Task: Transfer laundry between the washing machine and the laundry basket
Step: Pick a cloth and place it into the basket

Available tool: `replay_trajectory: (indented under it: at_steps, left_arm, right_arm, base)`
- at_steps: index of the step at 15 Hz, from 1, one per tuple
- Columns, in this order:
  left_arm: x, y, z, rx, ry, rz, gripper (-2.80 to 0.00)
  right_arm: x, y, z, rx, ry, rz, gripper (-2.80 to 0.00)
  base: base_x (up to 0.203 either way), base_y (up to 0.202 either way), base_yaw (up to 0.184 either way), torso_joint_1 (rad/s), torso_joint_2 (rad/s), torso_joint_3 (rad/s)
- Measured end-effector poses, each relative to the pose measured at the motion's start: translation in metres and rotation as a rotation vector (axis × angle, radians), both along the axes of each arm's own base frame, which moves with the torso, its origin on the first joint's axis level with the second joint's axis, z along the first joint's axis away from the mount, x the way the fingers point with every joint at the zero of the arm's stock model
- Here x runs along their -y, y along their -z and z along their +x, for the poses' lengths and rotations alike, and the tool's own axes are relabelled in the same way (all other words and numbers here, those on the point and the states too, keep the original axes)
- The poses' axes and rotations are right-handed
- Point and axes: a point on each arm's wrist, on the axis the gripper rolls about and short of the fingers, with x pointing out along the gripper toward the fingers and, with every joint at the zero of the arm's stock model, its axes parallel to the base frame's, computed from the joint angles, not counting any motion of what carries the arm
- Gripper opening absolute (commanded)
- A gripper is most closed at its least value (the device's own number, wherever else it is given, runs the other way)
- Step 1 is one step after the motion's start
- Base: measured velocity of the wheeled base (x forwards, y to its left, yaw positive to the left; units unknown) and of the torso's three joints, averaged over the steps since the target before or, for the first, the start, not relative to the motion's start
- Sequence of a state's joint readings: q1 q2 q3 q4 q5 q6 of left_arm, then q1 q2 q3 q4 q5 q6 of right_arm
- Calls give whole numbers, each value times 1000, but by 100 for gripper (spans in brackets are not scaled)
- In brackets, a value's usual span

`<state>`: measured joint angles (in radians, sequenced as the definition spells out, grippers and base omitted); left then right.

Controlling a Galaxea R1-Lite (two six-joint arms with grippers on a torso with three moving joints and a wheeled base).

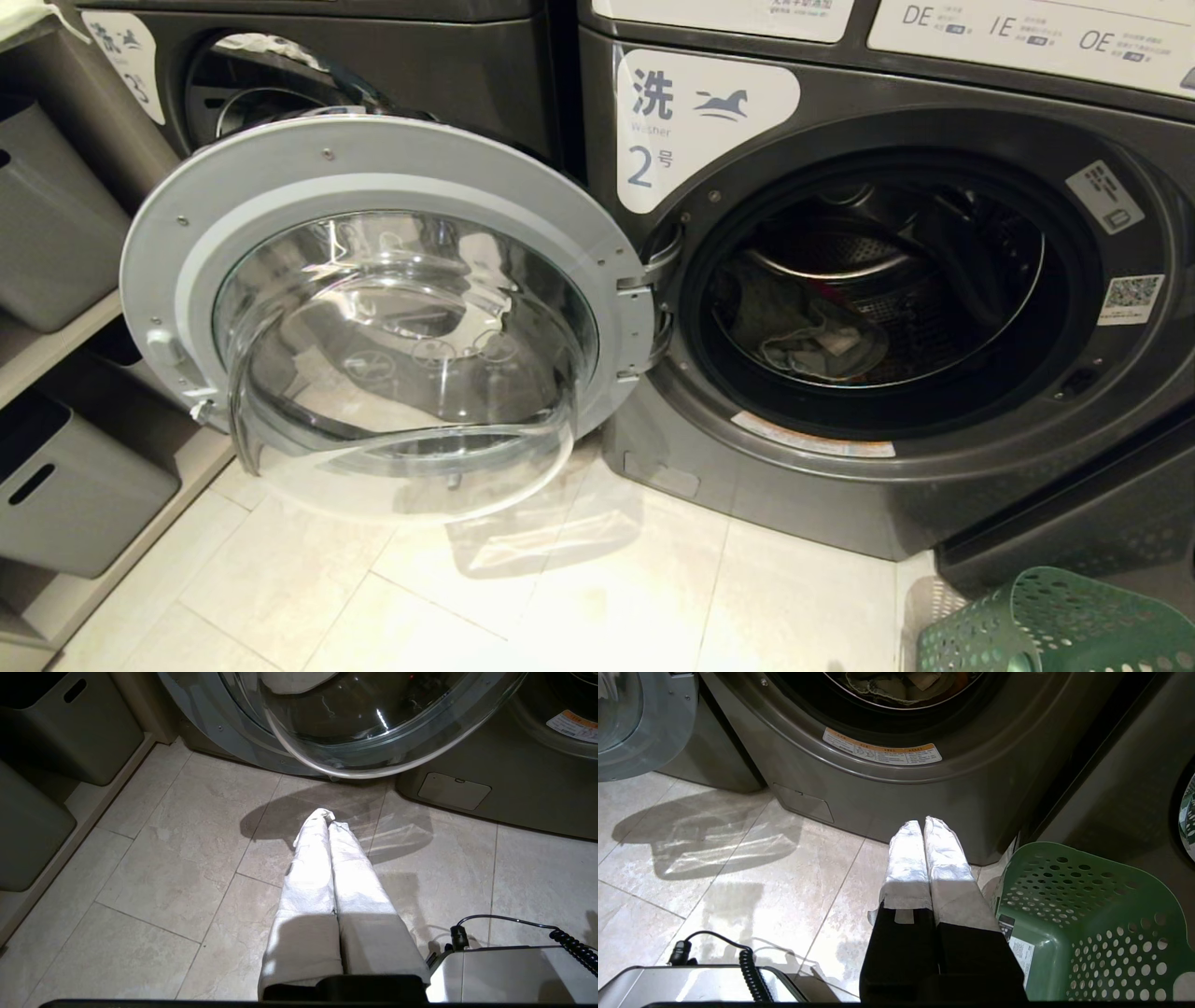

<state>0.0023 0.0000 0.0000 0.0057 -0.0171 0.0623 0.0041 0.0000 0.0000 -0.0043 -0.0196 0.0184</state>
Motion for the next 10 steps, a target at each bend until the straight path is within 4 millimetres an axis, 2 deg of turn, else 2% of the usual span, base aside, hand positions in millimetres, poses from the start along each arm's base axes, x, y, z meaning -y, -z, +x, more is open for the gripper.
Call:
replay_trajectory:
  at_steps: [10]
  left_arm:
    - [0, 0, 0, 0, -2, 0, -280]
  right_arm:
    - [0, 0, 0, 0, -1, -1, -280]
  base:
    - [0, 0, 0, 5, 2, -186]
